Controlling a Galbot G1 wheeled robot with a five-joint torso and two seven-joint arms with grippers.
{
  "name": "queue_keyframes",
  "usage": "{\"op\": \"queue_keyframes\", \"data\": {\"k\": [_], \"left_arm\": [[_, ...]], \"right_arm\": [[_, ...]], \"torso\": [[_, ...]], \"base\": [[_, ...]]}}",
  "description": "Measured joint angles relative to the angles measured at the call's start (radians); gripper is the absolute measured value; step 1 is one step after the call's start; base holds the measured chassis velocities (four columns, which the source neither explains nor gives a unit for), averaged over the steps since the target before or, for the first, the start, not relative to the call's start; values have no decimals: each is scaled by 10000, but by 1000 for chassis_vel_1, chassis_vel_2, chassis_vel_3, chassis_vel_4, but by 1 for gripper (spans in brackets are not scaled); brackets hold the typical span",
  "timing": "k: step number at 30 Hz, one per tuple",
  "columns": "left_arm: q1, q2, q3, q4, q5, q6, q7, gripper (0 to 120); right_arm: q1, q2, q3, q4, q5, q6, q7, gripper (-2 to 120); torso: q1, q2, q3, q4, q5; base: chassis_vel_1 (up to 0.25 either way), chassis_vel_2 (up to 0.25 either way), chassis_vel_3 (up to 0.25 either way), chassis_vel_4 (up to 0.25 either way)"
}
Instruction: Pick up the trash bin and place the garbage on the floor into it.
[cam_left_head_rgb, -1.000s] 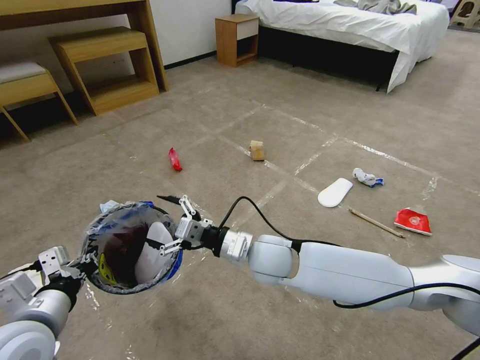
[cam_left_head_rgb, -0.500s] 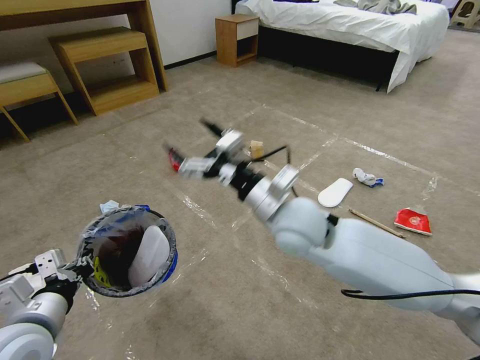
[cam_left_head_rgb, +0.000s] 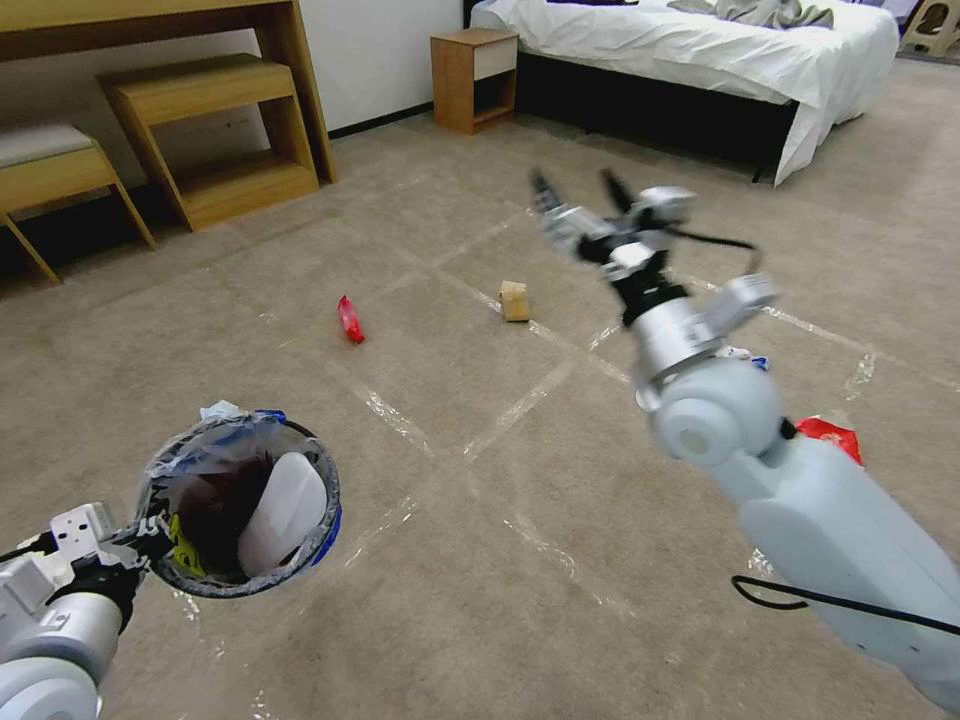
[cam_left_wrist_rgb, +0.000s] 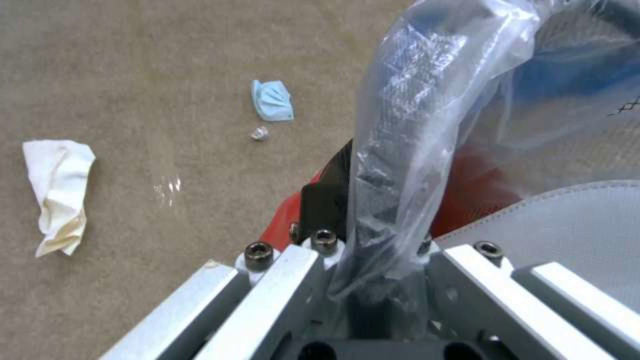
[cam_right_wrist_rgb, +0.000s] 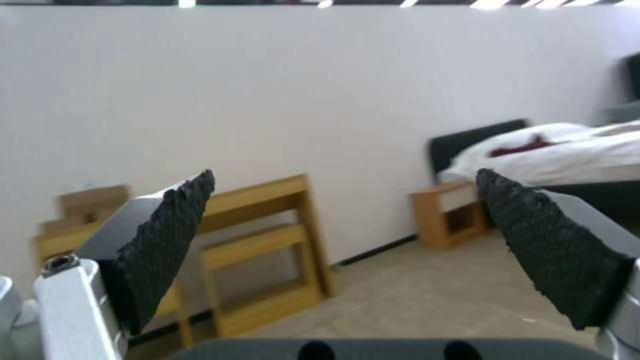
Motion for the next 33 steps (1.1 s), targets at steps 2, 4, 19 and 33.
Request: {"op": "queue_keyframes", "data": {"k": [2,4,19,33], "left_arm": [[13,-43,-51,-9,37,-31,7,1],[37,-86,-119,-17,56,-70,14,1],[128,-335,-420,-27,164,-271,99,1],[345,-666,-380,-59,517,-589,293,1]], "right_arm": [[-640,-44,749,138,-44,-44,67,100],[-1598,-31,1711,245,-160,1,114,100],[-6623,931,4829,915,-3517,1595,-338,100],[-8772,2383,3395,175,-6744,2459,-278,99]], "torso": [[-1,0,0,0,0],[-1,0,0,1,-1],[-1,0,-1,-3,-1],[-1,0,0,3,-3]], "base": [[0,0,0,0],[0,0,0,0],[0,0,0,0],[0,0,0,0]]}}
